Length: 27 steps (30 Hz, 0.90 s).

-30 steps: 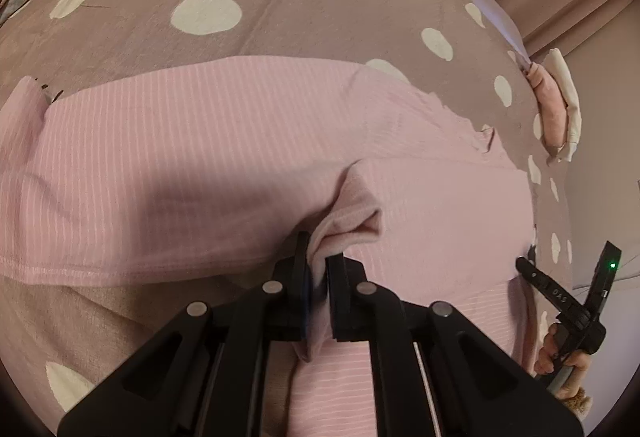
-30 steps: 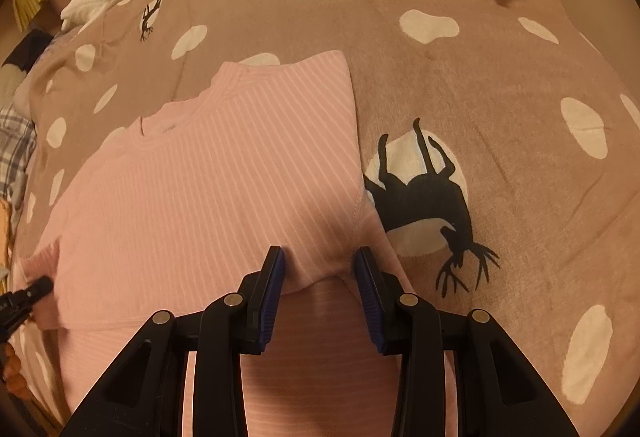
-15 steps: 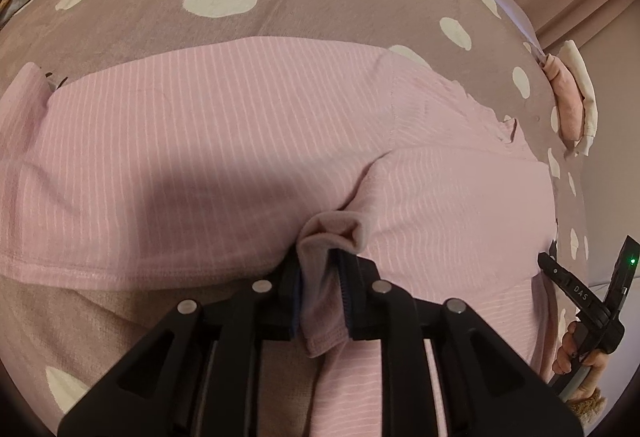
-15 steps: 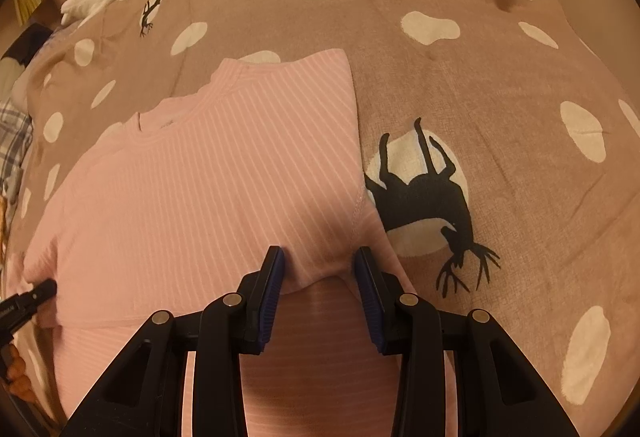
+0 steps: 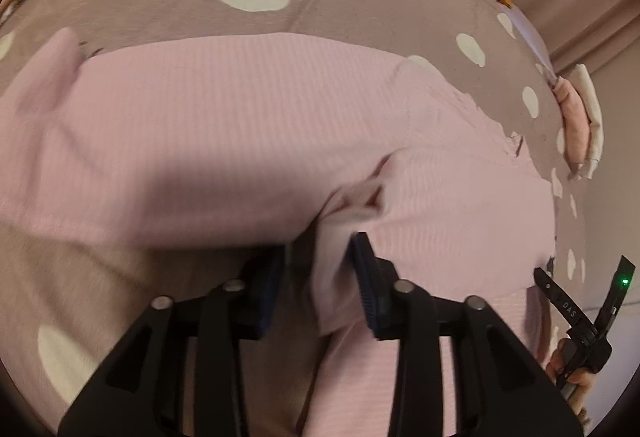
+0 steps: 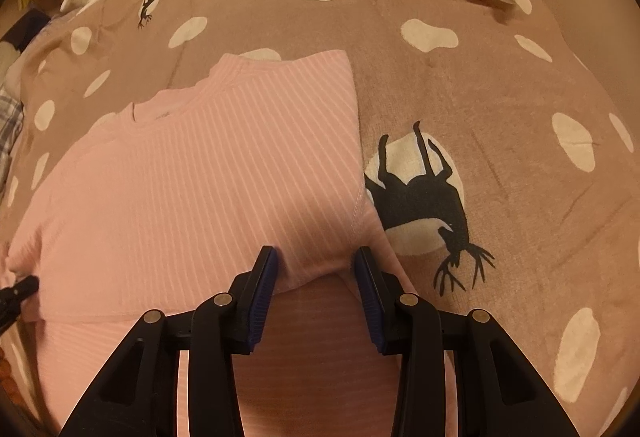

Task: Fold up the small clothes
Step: 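Open the left tool and withdraw it from the shirt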

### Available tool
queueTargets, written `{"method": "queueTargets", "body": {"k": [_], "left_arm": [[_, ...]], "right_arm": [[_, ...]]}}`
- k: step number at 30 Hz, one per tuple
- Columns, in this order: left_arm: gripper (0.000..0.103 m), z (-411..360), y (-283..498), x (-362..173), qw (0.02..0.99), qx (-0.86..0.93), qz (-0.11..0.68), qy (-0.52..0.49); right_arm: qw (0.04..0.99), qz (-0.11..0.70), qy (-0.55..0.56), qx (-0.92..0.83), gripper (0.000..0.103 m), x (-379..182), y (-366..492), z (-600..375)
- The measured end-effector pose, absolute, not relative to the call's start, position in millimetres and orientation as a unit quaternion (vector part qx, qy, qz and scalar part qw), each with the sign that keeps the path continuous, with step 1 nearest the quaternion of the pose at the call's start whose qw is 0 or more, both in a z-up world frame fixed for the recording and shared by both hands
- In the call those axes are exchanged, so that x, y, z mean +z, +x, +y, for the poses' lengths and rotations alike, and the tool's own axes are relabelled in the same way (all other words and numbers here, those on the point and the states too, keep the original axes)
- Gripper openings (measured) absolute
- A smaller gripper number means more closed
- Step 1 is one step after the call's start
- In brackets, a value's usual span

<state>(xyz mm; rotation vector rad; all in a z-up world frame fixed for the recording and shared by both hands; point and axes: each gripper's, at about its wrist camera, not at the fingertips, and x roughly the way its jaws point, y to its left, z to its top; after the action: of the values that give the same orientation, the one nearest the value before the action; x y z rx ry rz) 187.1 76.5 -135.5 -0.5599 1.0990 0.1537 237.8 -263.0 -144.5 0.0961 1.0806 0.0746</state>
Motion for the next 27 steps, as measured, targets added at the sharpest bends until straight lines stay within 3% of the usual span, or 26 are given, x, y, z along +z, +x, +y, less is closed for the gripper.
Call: {"method": "queueTargets", "body": {"k": [9, 13, 16, 20, 23, 27], "left_arm": [[0.046, 72.6, 147.7, -107.9, 0.834, 0.081, 0.487, -0.247], [0.069, 78.7, 118.5, -72.5, 0.856, 0.088, 0.433, -0.267], [0.083, 84.3, 99.8, -50.7, 0.869, 0.097, 0.402, -0.271], [0.092, 96.6, 74.8, -27.9, 0.883, 0.115, 0.365, -0.272], [0.099, 107.9, 62.1, -22.0, 0.887, 0.133, 0.345, -0.277], [0.099, 128.6, 49.2, -26.4, 0.882, 0.164, 0.334, -0.288]], "right_arm": [[0.87, 0.489, 0.027, 0.047, 0.041, -128.2, 218.6, -255.4], [0.895, 0.439, 0.037, 0.07, 0.07, -91.4, 192.2, -254.8], [0.91, 0.403, 0.051, 0.08, 0.073, -60.9, 173.2, -256.3], [0.924, 0.355, 0.087, 0.112, 0.095, -24.4, 145.0, -258.1], [0.93, 0.331, 0.099, 0.126, 0.096, -10.0, 129.4, -256.1], [0.935, 0.312, 0.117, 0.12, 0.096, -2.1, 112.4, -257.1]]}}
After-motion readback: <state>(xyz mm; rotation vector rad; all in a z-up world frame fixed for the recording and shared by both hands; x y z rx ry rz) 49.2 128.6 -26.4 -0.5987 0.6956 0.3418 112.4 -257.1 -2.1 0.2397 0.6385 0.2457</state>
